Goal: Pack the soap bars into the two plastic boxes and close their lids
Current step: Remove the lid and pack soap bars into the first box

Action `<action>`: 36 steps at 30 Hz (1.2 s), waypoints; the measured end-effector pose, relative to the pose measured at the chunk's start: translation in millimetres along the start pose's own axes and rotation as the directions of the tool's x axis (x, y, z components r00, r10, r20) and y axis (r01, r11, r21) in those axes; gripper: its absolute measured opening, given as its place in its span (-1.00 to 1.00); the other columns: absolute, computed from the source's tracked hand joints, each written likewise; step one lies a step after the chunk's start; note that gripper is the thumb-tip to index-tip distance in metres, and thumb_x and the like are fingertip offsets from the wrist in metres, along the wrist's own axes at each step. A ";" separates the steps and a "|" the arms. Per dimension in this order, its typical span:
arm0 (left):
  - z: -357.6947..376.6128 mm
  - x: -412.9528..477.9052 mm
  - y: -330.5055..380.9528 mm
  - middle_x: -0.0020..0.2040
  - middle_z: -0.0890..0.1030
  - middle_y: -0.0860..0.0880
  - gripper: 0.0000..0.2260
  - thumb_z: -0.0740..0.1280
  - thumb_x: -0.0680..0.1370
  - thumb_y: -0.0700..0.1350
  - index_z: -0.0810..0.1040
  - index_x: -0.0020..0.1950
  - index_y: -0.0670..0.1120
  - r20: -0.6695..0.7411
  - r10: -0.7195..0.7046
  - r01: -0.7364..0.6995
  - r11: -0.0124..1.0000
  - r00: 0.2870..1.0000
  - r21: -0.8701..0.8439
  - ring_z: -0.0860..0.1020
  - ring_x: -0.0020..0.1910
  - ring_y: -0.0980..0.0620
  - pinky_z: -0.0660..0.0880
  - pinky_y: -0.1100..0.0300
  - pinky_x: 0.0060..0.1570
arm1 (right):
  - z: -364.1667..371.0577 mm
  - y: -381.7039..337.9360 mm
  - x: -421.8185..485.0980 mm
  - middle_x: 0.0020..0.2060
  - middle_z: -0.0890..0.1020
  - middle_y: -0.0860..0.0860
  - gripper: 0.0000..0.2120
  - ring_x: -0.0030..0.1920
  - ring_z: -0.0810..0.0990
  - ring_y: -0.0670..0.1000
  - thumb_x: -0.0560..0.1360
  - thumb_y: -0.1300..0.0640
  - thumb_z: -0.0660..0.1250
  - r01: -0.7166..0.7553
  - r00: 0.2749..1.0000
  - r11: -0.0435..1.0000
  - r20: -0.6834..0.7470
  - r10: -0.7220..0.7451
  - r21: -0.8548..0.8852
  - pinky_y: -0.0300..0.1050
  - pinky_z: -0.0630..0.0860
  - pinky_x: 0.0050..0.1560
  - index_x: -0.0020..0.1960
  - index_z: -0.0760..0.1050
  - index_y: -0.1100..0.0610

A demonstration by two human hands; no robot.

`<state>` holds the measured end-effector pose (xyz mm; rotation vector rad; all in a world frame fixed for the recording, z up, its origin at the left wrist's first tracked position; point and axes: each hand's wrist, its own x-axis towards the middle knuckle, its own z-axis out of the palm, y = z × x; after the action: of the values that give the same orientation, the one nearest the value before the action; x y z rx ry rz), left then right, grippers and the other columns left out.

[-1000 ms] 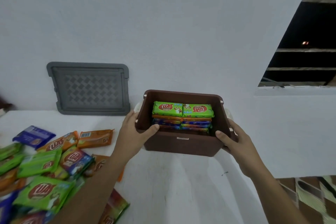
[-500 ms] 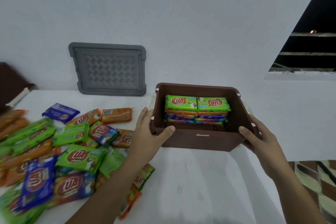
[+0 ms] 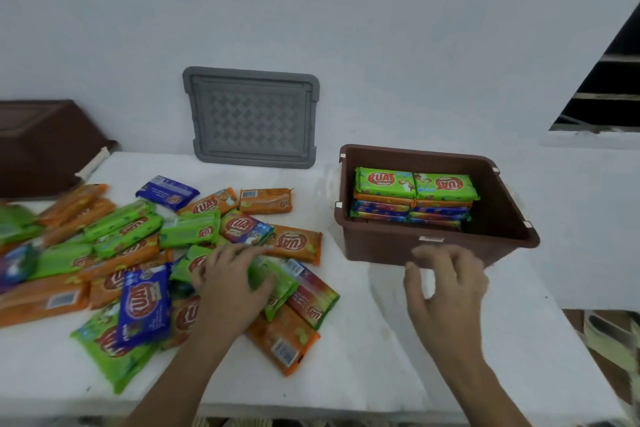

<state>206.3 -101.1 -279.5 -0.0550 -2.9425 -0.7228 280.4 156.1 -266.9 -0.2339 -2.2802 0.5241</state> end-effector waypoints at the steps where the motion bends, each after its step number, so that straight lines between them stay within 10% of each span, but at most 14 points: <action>1: -1.5 -0.4 -6.5 0.39 0.38 0.07 -0.57 0.32 0.48 0.19 0.43 0.34 0.18 0.035 -0.022 0.021 0.998 0.999 0.055 0.22 0.42 -0.01 0.07 -0.09 0.39 | 9.3 -8.0 -6.0 -0.09 0.51 0.07 -0.77 -0.06 0.47 0.09 0.47 0.05 0.22 0.046 0.994 0.998 0.096 -0.049 0.034 -0.10 0.32 -0.10 -0.03 0.58 0.15; 9: -10.7 3.2 -13.0 0.56 0.00 0.01 -0.36 0.09 0.50 0.38 0.07 0.53 0.21 0.287 -0.091 0.016 0.968 0.954 0.252 -0.09 0.53 -0.09 -0.06 -0.22 0.43 | 64.8 -54.7 -34.9 -0.04 0.41 0.00 -0.65 0.10 0.42 0.03 0.48 -0.20 0.21 -0.090 0.714 0.995 0.693 0.099 -0.049 -0.17 0.39 -0.03 0.10 0.50 0.01; 15: -15.5 5.3 -9.1 0.57 -0.02 -0.03 -0.23 0.14 0.37 0.49 0.08 0.51 0.22 0.373 -0.081 -0.037 0.954 0.924 0.298 -0.12 0.54 -0.12 -0.09 -0.33 0.40 | 62.9 -55.5 -33.0 0.02 0.39 -0.01 -0.72 0.13 0.40 0.00 0.47 -0.07 0.35 -0.253 0.660 0.967 0.732 0.168 0.006 -0.18 0.40 0.09 0.11 0.44 0.03; 22: -13.6 1.1 5.3 0.55 0.02 -0.11 -0.19 0.20 0.29 0.52 0.25 0.44 0.14 0.434 -0.037 -0.102 0.951 0.900 0.293 -0.16 0.53 -0.16 -0.16 -0.33 0.40 | 37.4 -40.8 -28.5 -0.16 0.60 -0.05 -0.79 -0.18 0.61 -0.05 0.48 0.11 0.39 -0.543 0.608 0.827 0.748 0.267 0.145 -0.10 0.56 -0.23 -0.04 0.34 0.03; 29: -6.8 -2.6 21.1 0.33 0.35 -0.03 -0.21 0.38 0.23 0.42 0.28 0.33 0.08 0.322 -0.042 -0.014 0.985 0.946 0.170 0.24 0.38 -0.08 0.16 -0.15 0.33 | 5.3 -22.7 -19.7 -0.09 0.58 -0.16 -0.80 -0.07 0.59 -0.11 0.53 0.23 0.32 -0.605 0.671 0.739 0.689 0.273 0.297 -0.13 0.62 -0.05 0.02 0.36 -0.02; 36: -20.5 4.6 36.1 -0.13 0.49 0.16 -0.76 0.34 0.51 0.02 0.33 0.08 0.17 0.289 0.051 0.016 0.974 0.956 -0.225 0.58 -0.22 0.01 0.51 0.05 -0.04 | -17.4 -1.7 -9.0 -0.08 0.61 -0.12 -0.87 -0.04 0.62 -0.02 0.58 0.19 0.26 -0.559 0.714 0.733 0.674 0.189 0.388 -0.16 0.63 -0.16 0.00 0.45 -0.05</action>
<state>206.0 -78.6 -244.3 -0.2257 -3.1110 -1.1355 299.2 156.8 -261.3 -0.2844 -2.5233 1.7046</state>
